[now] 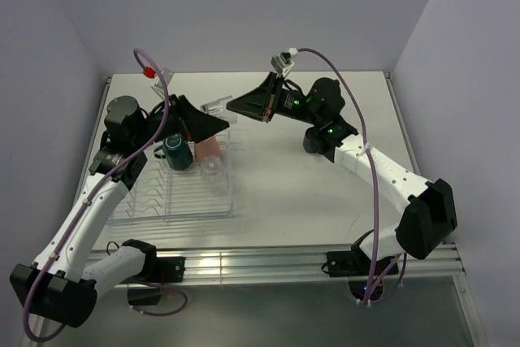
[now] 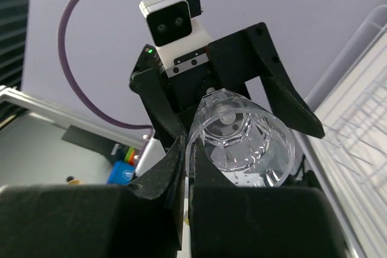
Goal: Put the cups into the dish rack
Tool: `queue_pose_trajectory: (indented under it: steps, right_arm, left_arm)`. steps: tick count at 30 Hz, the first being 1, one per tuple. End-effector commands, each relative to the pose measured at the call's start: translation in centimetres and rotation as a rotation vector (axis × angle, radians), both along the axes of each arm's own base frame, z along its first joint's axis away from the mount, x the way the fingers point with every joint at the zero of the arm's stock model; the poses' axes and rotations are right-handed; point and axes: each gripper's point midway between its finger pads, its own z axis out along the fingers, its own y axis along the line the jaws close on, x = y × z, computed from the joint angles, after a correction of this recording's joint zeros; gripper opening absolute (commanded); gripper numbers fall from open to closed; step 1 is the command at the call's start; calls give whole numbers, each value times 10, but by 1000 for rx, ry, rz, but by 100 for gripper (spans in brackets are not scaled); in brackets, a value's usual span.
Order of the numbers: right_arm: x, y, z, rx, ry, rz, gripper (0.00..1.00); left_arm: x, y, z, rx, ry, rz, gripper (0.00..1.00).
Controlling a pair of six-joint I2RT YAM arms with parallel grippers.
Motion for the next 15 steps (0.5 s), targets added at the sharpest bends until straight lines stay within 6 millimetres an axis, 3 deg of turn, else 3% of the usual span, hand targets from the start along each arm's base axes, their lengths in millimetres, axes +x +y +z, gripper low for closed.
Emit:
queue_pose_trajectory:
  steps: [1, 8, 15]
  right_arm:
    - [-20, 2, 25, 99, -61, 91, 0]
    - [-19, 6, 11, 78, -40, 96, 0]
    - [-16, 7, 2, 74, -25, 99, 0]
  left_arm:
    - [-4, 0, 18, -43, -74, -17, 99]
    - [-7, 2, 26, -63, -100, -2, 98]
    - [-11, 7, 33, -58, -118, 23, 84]
